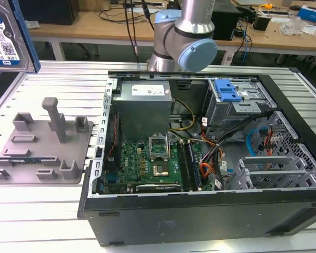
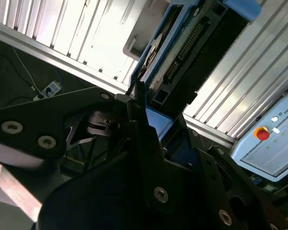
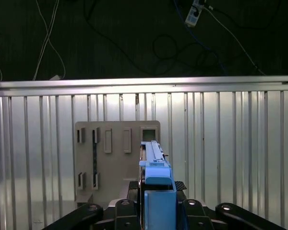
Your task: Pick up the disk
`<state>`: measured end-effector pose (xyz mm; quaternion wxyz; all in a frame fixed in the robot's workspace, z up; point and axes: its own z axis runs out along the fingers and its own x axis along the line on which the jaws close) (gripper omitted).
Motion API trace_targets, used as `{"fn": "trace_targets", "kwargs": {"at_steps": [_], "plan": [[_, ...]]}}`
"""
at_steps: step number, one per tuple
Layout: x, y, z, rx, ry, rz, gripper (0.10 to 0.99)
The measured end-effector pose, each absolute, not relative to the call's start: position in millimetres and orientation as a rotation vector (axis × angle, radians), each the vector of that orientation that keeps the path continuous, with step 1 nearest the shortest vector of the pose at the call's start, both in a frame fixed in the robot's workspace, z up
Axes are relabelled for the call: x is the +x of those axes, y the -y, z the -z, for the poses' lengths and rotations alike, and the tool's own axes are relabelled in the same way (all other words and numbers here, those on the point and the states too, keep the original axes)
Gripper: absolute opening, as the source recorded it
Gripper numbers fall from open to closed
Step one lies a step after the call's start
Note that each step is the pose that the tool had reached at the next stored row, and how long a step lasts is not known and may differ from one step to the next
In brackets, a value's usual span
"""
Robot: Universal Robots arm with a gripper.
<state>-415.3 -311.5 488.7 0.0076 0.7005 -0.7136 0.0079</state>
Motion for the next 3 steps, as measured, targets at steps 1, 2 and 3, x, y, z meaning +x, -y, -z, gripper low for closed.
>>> {"fn": "trace_targets", "kwargs": {"at_steps": [1, 2, 3], "plan": [[-415.3, 311.5, -488.7, 2.19, 2.231, -0.025, 0.365], [-415.3, 311.6, -488.7, 2.19, 2.231, -0.024, 0.365], [-415.3, 311.5, -488.7, 2.19, 2.231, -0.024, 0.365]]}}
